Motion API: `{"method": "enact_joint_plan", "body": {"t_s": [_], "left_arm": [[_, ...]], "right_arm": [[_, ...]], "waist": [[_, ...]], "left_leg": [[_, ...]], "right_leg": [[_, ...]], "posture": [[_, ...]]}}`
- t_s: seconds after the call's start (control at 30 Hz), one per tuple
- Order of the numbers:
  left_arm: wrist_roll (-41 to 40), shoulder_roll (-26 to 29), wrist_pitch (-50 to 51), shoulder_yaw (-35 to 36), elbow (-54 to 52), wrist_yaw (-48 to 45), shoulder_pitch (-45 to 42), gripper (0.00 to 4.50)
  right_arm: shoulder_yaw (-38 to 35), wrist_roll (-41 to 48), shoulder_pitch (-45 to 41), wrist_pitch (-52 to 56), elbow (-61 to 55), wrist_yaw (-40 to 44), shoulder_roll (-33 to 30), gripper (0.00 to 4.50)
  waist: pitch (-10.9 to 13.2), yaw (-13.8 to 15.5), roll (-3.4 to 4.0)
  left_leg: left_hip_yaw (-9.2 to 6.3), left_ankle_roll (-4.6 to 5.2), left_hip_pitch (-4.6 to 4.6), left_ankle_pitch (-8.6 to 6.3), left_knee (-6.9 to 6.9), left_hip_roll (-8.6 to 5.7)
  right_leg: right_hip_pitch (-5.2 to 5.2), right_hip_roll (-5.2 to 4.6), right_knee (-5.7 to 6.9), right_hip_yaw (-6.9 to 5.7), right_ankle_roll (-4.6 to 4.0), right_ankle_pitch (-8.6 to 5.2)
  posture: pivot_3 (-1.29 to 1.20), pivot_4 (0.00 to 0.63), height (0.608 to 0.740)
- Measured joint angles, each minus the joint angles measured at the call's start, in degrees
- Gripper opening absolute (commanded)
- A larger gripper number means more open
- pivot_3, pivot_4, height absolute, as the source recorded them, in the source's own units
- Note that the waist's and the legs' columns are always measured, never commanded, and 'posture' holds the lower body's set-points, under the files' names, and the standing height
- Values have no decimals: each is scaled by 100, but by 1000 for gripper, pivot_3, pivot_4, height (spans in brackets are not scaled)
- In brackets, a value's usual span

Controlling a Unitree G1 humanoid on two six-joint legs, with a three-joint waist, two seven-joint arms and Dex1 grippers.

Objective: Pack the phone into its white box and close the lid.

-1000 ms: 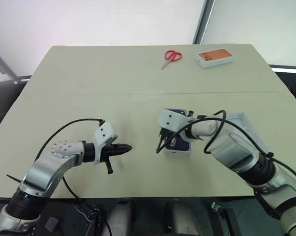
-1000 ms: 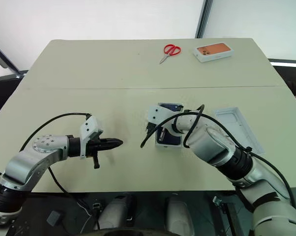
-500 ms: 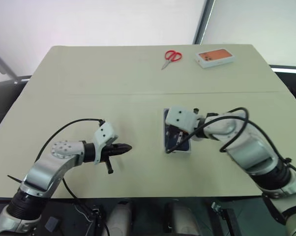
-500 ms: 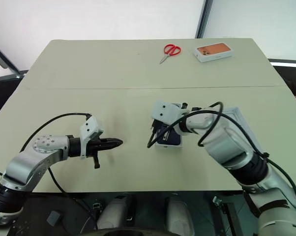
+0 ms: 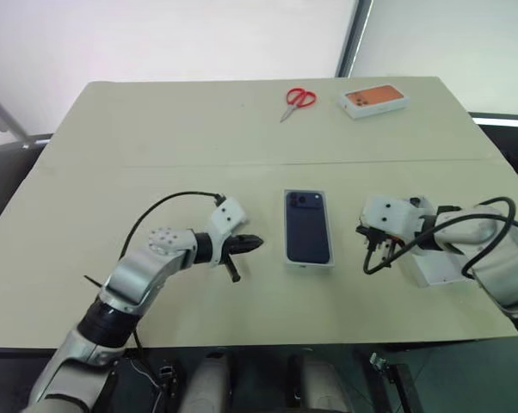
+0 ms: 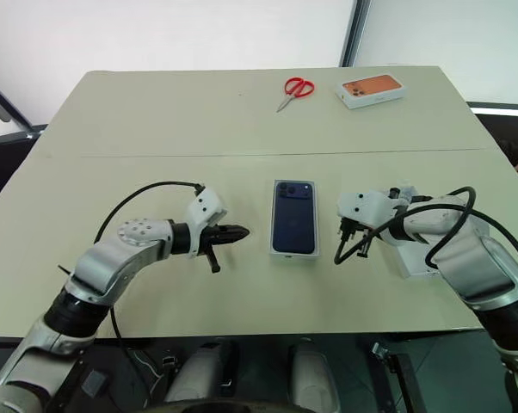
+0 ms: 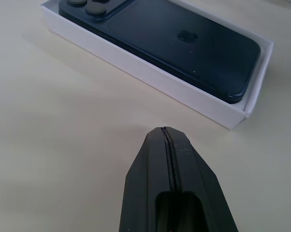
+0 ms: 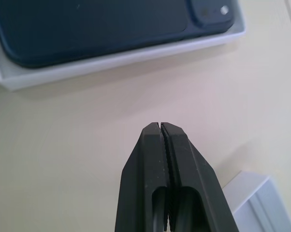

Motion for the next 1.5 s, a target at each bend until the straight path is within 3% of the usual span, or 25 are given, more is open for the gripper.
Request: {"method": "enact_joint_plan", "body": {"t_s": [0.17, 0.57, 1.03, 1.5], "left_arm": [[381, -374, 165, -708, 513, -121, -679, 0], [720, -795, 346, -964, 962, -330, -1091, 0], [652, -1470, 685, -1177, 979, -678, -1040, 0], [672, -1568, 555, -1153, 1284, -822, -1125, 0]], "right_arm": [[297, -243, 46, -145, 2, -54, 185, 60], [544, -443, -21, -33, 33, -55, 639, 60], [-107, -357, 588, 73, -202, 381, 18, 60], [-328, -319, 957, 79, -409, 634, -142, 60]], "waist": [[0, -1, 0], [0, 13, 0], [0, 81, 1], [-1, 103, 1]], "left_leg": [[0, 0, -1, 0, 3, -3], [-5, -10, -2, 6, 7, -8], [-2, -5, -1, 3, 9, -9], [-2, -5, 1, 3, 10, -9]], "right_leg": [[2, -1, -4, 0, 1, 0], [7, -5, -6, -1, 1, -1], [10, -6, -7, -1, 2, -1], [12, -6, -7, -1, 2, -1]], "posture": [[0, 150, 697], [0, 150, 697], [0, 150, 697], [0, 150, 697]]}}
